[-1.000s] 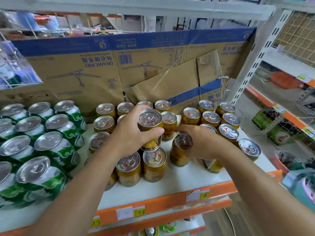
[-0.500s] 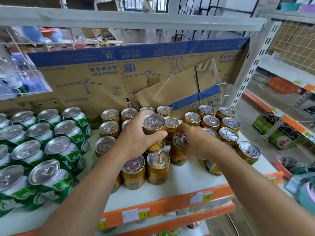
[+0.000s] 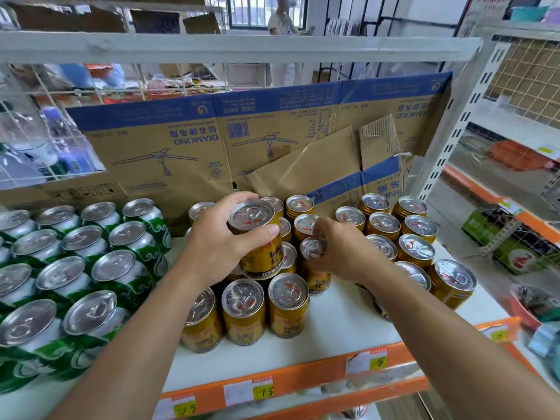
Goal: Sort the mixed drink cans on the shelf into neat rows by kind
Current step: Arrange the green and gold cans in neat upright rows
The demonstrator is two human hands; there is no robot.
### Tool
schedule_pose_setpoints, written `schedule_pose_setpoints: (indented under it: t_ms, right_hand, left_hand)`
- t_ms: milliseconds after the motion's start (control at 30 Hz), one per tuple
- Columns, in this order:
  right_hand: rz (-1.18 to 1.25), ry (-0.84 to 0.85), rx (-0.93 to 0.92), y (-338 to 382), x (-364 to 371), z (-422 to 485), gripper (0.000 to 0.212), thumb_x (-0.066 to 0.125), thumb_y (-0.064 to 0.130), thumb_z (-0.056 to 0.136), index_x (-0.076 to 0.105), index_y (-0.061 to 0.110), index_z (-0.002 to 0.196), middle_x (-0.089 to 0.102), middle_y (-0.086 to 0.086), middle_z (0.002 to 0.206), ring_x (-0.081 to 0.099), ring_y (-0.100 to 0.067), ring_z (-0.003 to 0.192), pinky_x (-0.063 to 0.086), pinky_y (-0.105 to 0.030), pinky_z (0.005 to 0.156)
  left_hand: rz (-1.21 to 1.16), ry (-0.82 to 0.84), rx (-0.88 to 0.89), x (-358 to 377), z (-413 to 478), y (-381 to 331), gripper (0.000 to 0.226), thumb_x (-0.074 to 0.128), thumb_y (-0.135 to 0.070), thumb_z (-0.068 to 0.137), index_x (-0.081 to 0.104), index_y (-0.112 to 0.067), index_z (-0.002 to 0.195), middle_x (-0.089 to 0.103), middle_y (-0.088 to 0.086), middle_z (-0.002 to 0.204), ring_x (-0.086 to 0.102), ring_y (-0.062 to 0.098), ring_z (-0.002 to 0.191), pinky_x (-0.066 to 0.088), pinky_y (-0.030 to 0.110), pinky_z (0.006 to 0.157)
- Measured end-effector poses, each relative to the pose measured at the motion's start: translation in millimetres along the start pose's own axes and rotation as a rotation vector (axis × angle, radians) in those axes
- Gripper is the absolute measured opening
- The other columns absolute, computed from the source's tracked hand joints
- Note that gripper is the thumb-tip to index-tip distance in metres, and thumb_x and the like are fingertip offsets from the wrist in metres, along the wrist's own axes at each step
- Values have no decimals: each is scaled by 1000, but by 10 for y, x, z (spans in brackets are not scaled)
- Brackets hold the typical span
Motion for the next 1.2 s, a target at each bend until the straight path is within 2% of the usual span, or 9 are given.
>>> schedule_pose_setpoints:
  t_ms: [200,333,500,600,767,900,967,1033,1200]
  right_hand:
    - [36,12,-10,-70,32,-9,36,77,35,76,50,21,97,54,0,89,52,-17,74,36,-24,50]
    - [76,-22,-37,-99,11,-72,41,77,34,78,58,17,109,58,0,95,54,-16,79,38,-24,55]
    - [360,11,-139,-31,-252,-314,41,73,11,80,61,16,118,66,2,109,63,-13,99,55,-33,86]
    - [540,101,-230,55,-356,-488,48,80,13,75,62,19,119,68,4,106,65,-9,96,56,-30,84]
    - [489,21,-243,28,-421,-595,77,86,43,60,55,28,129,64,14,108,65,-6,97,57,-35,82]
    - [490,2,-210,-94,-387,-626,64,89,28,58,58,29,114,64,17,93,63,-2,85,52,-26,70]
    - [446,1,-139,-200,-353,-634,65,90,28,55,56,30,110,64,15,93,63,-2,84,54,-27,70]
    - [382,24,-85,-263,-300,-653,66,91,32,53,53,30,108,62,15,93,60,1,81,51,-16,64]
    - [211,95,-77,-262,-92,-650,70,89,39,58,41,30,109,52,16,90,50,-4,74,34,-16,47]
  left_hand:
    - [-30,29,-14,26,-47,-40,60,72,-57,59,62,-37,115,68,-19,105,62,1,103,52,23,81]
    - [-80,84,-19,170,-47,-99,63,75,-56,54,60,-39,113,69,-16,107,63,-1,101,51,18,77]
    - [-169,131,-68,350,-21,-121,68,82,-51,49,56,-28,107,72,-7,99,68,8,92,54,29,74]
    - [-151,183,-43,461,-10,-165,68,81,-55,47,58,-30,106,73,-6,100,68,10,94,56,34,81]
    - [-149,238,22,699,-93,-262,68,80,-55,50,59,-30,111,71,-9,105,66,8,101,54,38,90]
    - [-158,217,37,745,-166,-256,74,77,-69,53,56,-36,116,66,-15,112,59,-2,109,50,25,93]
    - [37,198,32,653,-173,-225,54,73,-62,68,56,-40,114,62,-20,111,56,-5,109,50,24,91]
    - [421,237,23,581,-213,-116,42,71,-51,78,58,-37,115,57,-19,115,53,2,112,46,26,91]
    - [823,428,-124,703,-408,190,78,70,-56,77,34,-34,143,38,-8,141,35,18,132,32,36,107]
Point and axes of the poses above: each hand's wrist, its own z-axis towards the middle knuckle, its own x-axis out of the palm, y = z × x, the point moved 6 cm from there along z, towards the middle knuckle
